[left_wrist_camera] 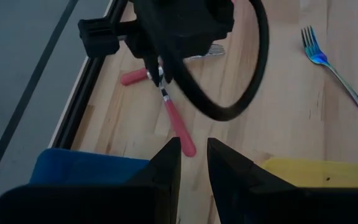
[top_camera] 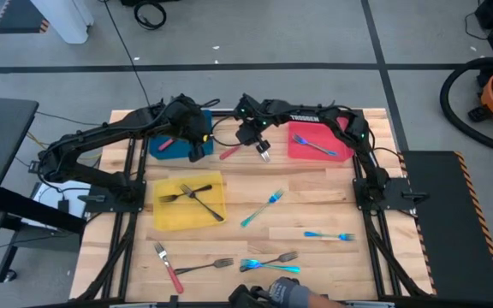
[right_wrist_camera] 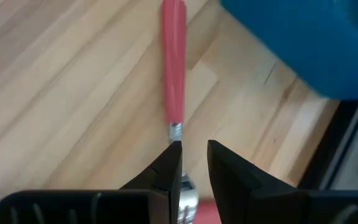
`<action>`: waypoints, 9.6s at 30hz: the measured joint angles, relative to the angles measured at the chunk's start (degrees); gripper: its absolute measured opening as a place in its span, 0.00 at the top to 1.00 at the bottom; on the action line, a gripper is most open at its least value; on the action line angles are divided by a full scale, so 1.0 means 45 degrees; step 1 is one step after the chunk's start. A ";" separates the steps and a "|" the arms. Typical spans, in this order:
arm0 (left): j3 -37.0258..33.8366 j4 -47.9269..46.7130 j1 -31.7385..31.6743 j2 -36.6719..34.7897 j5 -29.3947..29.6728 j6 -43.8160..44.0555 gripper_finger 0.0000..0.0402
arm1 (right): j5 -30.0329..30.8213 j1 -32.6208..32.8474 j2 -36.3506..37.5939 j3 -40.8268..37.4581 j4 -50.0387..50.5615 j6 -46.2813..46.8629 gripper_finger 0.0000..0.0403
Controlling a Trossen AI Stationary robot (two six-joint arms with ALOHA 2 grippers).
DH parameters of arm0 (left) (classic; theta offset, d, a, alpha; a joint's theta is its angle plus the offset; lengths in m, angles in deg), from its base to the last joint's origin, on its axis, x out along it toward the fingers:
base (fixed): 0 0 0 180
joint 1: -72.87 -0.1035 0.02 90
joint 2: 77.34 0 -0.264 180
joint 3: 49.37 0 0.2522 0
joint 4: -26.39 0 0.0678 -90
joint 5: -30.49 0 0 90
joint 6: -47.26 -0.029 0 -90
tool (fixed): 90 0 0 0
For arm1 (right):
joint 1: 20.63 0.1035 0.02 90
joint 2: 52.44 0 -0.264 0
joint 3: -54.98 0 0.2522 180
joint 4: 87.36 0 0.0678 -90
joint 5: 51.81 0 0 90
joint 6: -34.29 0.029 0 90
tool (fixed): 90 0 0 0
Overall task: Sort silverware by color (type)
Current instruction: Put the top middle pink fork into the blue bin
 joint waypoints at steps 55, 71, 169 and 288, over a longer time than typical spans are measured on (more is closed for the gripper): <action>0.0000 0.0403 -0.0966 0.0005 -0.0010 0.0382 0.81 | 0.0650 0.0090 -0.0826 -0.0019 -0.0516 0.0615 0.79; 0.0000 0.0405 -0.0966 0.0005 -0.0010 0.0479 0.81 | 0.0241 -0.0212 -0.0826 -0.0019 -0.0316 0.1206 0.79; -0.0620 0.0564 -0.2437 0.0665 -0.0178 0.0794 0.81 | -0.0519 -0.0944 -0.0415 0.2919 0.4233 0.4987 1.00; -0.1993 -0.3253 -0.5015 0.1341 0.1145 0.0112 0.91 | 0.1041 -0.1965 0.2147 0.3861 0.6572 0.6721 0.80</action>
